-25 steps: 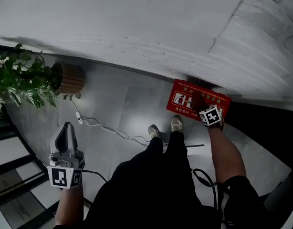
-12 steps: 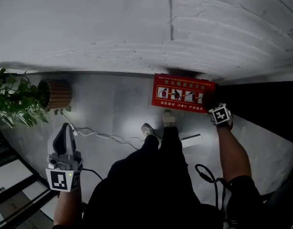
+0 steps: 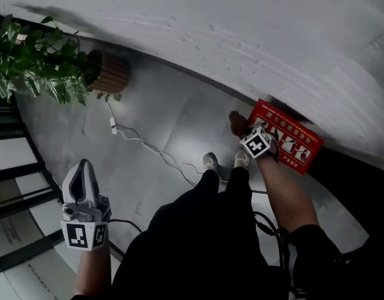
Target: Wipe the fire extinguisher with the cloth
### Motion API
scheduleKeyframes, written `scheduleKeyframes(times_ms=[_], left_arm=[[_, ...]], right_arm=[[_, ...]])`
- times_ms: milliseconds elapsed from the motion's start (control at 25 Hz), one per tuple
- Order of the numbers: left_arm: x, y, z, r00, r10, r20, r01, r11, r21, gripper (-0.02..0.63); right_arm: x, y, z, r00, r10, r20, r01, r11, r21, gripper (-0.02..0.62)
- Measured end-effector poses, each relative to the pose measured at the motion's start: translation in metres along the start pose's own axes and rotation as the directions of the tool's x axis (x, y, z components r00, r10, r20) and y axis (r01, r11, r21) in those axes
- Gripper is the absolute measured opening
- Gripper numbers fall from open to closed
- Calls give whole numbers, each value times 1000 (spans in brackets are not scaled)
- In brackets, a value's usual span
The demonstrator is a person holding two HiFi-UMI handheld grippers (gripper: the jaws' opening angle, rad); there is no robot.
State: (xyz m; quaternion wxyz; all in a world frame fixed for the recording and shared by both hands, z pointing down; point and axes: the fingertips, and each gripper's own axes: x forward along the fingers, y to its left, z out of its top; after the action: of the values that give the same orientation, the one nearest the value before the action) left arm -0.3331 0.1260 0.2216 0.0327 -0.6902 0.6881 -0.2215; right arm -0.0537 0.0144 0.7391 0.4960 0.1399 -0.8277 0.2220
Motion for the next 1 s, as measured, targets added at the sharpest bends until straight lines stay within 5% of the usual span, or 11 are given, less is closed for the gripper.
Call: scheduleKeyframes(times_ms=[120, 280, 640, 800, 1000], left_arm=[[-37, 23, -10, 993, 115, -38, -115, 993, 9, 0], [-53, 24, -30, 985, 143, -93, -146, 989, -18, 0], [21, -22, -9, 997, -70, 25, 71, 997, -36, 0], [66, -53, 8, 979, -190, 73, 192, 981, -26, 0], [101, -94, 23, 934, -341, 109, 341, 940, 13, 0]], right_arm=[[28, 17, 1, 997, 6, -71, -11, 998, -65, 40], [31, 13, -10, 997, -8, -82, 2, 998, -68, 40], [-42, -28, -123, 988, -97, -119, 118, 975, 188, 40], [-83, -55, -194, 974, -176, -142, 217, 909, 356, 40], [-129, -38, -295, 960, -95, -263, 241, 755, 610, 40]])
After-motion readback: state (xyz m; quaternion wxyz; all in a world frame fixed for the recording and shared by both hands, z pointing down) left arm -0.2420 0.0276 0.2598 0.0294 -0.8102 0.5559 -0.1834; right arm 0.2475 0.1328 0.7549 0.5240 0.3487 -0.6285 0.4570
